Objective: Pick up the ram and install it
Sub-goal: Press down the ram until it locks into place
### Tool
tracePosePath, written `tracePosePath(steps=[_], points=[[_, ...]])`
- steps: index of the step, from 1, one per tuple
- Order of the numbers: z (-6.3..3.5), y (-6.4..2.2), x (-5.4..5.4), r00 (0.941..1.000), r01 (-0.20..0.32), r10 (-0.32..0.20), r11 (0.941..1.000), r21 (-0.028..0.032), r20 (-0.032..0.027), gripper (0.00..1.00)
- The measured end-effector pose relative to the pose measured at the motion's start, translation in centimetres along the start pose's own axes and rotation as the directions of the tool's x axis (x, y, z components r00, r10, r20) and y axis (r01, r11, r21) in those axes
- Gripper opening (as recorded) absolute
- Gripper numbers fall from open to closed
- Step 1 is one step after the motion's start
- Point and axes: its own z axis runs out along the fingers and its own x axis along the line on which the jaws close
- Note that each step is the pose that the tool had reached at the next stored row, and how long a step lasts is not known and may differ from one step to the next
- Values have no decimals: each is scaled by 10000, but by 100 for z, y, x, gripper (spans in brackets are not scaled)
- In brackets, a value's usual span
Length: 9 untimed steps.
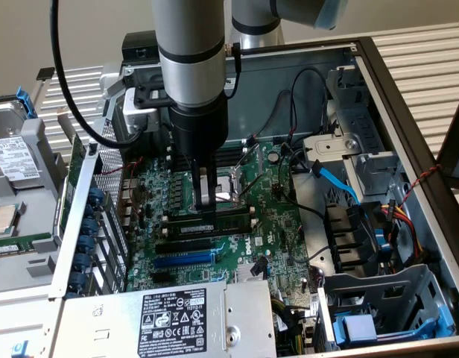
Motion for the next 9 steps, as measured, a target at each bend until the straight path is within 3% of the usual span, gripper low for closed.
tracePosePath(steps=[9], points=[[18,1,0,10000,1,-1,10000,2,31,11]])
